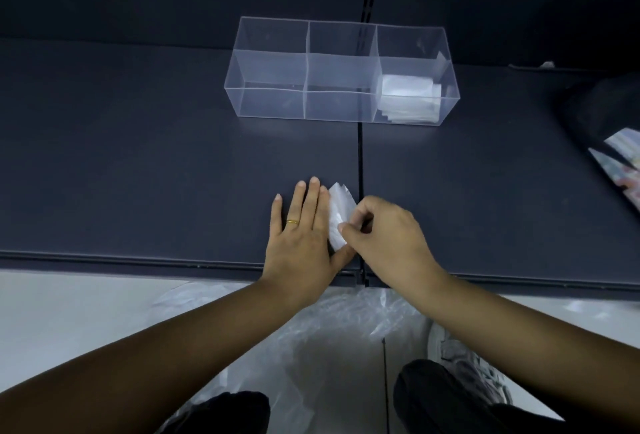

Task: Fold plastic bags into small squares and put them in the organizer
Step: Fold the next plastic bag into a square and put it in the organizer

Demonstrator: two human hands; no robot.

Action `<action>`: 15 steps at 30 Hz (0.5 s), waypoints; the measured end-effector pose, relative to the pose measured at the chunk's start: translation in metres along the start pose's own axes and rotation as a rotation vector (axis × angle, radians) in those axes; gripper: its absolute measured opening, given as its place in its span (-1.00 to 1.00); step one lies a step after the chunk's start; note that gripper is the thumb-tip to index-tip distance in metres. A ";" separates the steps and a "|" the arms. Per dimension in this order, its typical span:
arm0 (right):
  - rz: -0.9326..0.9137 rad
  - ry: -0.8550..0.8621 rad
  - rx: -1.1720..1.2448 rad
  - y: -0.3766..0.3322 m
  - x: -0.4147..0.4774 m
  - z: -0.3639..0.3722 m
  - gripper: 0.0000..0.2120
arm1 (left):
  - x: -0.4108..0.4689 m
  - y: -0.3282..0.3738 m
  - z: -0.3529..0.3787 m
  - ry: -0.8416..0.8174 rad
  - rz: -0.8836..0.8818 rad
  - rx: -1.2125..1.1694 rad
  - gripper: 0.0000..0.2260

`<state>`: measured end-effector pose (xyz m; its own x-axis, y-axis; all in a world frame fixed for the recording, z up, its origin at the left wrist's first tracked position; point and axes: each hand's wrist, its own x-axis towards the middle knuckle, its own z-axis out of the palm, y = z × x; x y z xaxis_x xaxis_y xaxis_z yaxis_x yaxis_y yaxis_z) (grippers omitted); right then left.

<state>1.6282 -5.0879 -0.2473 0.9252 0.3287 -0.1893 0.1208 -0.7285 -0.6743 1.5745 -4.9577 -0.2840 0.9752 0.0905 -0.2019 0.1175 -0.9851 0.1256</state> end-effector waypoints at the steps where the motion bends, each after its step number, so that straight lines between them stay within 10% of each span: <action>1: 0.017 0.008 0.035 -0.001 0.003 0.000 -0.84 | -0.001 0.003 -0.001 -0.001 -0.016 -0.019 -0.24; 5: 0.009 -0.022 0.146 0.003 0.013 -0.013 -0.82 | 0.000 0.000 -0.016 -0.024 -0.046 -0.388 -0.10; 10: -0.461 -0.280 -0.251 -0.004 0.011 -0.046 -0.71 | 0.015 -0.024 -0.063 -0.204 0.145 -0.793 0.08; 15: -0.318 -0.278 0.053 -0.010 0.017 -0.070 -0.69 | 0.021 -0.023 -0.082 -0.093 0.185 -1.062 -0.86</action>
<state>1.6681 -5.1171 -0.1934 0.7121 0.6867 -0.1461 0.3590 -0.5350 -0.7647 1.6072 -4.9217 -0.2117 0.9817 -0.1024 -0.1603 0.1156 -0.3480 0.9303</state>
